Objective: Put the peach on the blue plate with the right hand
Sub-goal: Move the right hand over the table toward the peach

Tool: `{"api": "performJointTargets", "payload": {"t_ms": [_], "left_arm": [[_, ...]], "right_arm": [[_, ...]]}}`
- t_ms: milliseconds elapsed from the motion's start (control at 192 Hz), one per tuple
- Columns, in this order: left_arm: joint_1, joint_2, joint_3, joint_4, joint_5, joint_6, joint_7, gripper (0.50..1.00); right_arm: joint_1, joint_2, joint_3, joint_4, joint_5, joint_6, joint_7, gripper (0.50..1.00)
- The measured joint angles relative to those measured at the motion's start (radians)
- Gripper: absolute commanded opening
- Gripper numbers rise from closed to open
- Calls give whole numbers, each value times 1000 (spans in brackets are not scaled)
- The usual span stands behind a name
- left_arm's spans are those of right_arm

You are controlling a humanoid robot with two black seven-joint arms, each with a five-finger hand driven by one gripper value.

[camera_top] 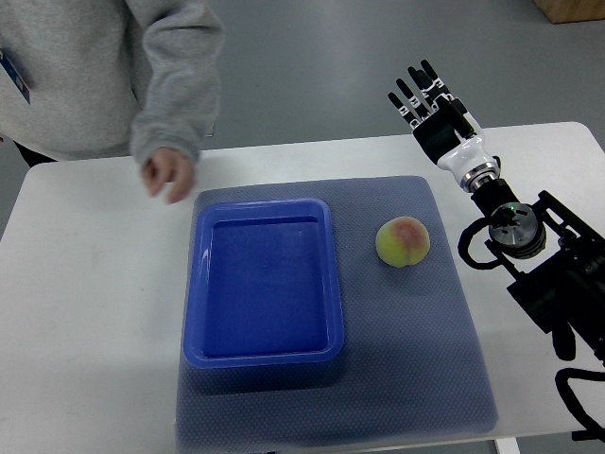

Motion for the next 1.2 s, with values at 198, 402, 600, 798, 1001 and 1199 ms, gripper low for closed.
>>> {"api": "performJointTargets", "payload": {"t_ms": [198, 402, 600, 798, 1001, 1199], "left_arm": [[0, 0, 0, 0, 0, 2, 0, 1000], [0, 0, 1, 0, -2, 3, 0, 1000], [0, 0, 1, 1, -2, 3, -1, 1000], [-1, 0, 1, 0, 0, 2, 0, 1000], [-1, 0, 0, 0, 1, 0, 0, 1000], [-1, 0, 0, 0, 1, 0, 0, 1000]], "right_arm": [[2, -1, -3, 0, -3, 0, 0, 930], [9, -14, -9, 4, -36, 11, -8, 930], [78, -106, -115, 6, -259, 47, -29, 930], [250, -281, -347, 13, -652, 114, -74, 930], [450, -436, -654, 62, -1033, 216, -141, 930], [528, -531, -744, 209, -1062, 285, -254, 930]]}}
